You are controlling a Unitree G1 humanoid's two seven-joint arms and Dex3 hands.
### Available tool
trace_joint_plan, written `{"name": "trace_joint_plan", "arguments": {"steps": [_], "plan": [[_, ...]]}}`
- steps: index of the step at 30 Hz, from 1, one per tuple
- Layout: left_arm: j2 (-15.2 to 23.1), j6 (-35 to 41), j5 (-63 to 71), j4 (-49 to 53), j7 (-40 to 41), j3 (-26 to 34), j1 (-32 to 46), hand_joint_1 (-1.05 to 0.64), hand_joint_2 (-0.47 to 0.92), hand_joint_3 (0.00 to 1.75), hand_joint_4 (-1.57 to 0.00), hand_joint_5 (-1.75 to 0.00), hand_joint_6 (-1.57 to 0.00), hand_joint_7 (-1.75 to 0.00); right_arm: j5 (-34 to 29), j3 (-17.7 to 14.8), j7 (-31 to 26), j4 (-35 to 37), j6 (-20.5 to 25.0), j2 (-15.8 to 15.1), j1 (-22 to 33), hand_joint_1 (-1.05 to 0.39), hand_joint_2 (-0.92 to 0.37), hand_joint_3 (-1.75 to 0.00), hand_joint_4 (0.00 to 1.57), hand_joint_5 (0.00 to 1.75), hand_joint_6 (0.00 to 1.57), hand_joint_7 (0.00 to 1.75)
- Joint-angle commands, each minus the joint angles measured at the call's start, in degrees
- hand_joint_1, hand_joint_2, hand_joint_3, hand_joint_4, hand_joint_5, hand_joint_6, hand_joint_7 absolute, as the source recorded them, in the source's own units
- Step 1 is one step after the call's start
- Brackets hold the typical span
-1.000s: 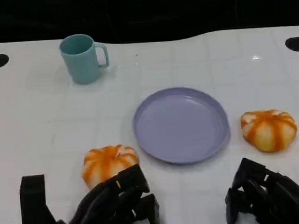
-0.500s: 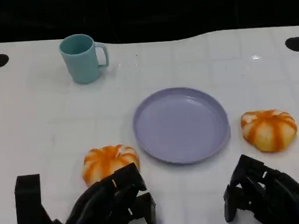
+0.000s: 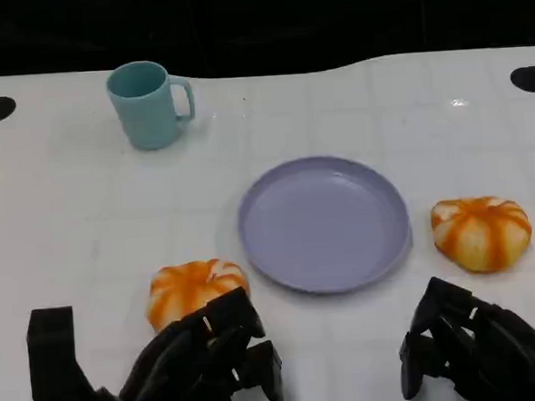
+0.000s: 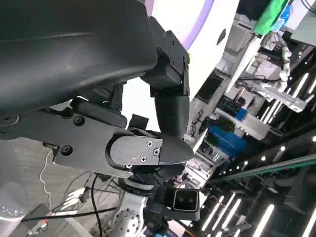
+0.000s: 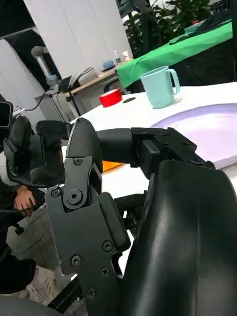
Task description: Grasp the bread from the table and place it into the plate.
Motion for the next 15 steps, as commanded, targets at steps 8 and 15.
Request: {"name": "trace_joint_plan", "arguments": {"steps": [8,15], "plan": [[0.67,-1.31,-0.14,0.27,0.15,0.55,-0.04,-0.63,0.92,0.30,-0.57,-1.75,-0.41,-1.58,0.59,-0.62,0.56,-0.22,0.40,-0.84,-0.40,-0.51,-0.92,-0.43,0.57,1.75,0.43,1.53],[0.60,-0.61,-0.17,0.27,0.44,0.40,-0.01,-0.64,0.92,0.29,-0.59,-1.75,-0.43,-1.59,0.02,-0.45,0.14,-0.15,0.43,-0.96,-0.42,-0.53,-0.92,-0.42,0.56,1.75,0.43,1.53]]}}
